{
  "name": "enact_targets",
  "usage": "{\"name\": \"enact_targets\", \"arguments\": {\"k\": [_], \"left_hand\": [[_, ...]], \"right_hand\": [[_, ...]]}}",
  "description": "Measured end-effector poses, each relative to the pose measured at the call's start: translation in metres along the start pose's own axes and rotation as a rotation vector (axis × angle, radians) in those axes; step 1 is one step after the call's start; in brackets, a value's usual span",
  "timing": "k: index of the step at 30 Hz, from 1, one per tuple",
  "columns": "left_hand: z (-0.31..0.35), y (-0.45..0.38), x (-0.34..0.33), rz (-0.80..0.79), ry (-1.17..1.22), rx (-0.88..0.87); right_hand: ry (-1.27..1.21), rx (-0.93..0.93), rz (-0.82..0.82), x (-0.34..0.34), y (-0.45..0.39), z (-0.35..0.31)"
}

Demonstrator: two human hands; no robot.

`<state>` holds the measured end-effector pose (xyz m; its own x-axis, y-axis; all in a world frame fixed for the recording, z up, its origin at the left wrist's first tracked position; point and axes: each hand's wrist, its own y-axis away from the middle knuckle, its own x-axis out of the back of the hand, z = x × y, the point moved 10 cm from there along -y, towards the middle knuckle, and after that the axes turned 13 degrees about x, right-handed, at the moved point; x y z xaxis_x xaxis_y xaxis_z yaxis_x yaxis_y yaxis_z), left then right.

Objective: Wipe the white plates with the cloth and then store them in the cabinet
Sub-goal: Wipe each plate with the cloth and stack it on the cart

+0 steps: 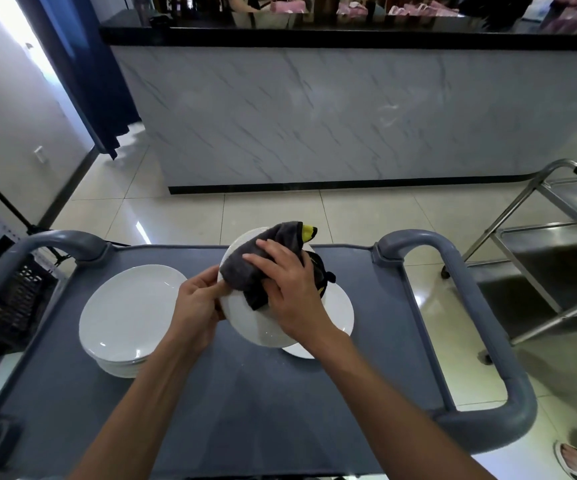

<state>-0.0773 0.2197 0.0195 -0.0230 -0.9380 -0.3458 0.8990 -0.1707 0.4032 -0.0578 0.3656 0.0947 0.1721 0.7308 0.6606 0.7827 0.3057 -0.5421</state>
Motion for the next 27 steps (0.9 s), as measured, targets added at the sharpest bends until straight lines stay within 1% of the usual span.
{"name": "enact_targets", "arguments": {"k": [4, 7, 10, 14, 20, 24, 27], "left_hand": [[-0.002, 0.001, -0.004, -0.012, -0.036, 0.004], [-0.004, 0.002, -0.011, -0.044, -0.087, 0.008], [-0.003, 0.004, -0.019, -0.076, -0.137, 0.015], [0.003, 0.004, -0.024, -0.094, -0.167, 0.01], [0.007, 0.005, -0.019, -0.07, -0.216, -0.017], [0.008, 0.008, -0.011, -0.041, -0.182, -0.033], [0.008, 0.008, -0.004, -0.032, -0.125, -0.038]], "right_hand": [[-0.011, -0.037, 0.039, 0.001, 0.017, 0.001], [0.026, -0.066, 0.108, 0.007, 0.026, 0.004], [0.047, -0.118, 0.139, 0.013, 0.026, 0.01], [0.041, -0.147, 0.141, 0.019, 0.016, 0.011], [0.035, -0.208, 0.139, 0.022, -0.005, 0.024], [-0.008, -0.276, 0.112, 0.024, -0.015, 0.037], [-0.076, -0.304, 0.13, 0.03, -0.019, 0.046]]}}
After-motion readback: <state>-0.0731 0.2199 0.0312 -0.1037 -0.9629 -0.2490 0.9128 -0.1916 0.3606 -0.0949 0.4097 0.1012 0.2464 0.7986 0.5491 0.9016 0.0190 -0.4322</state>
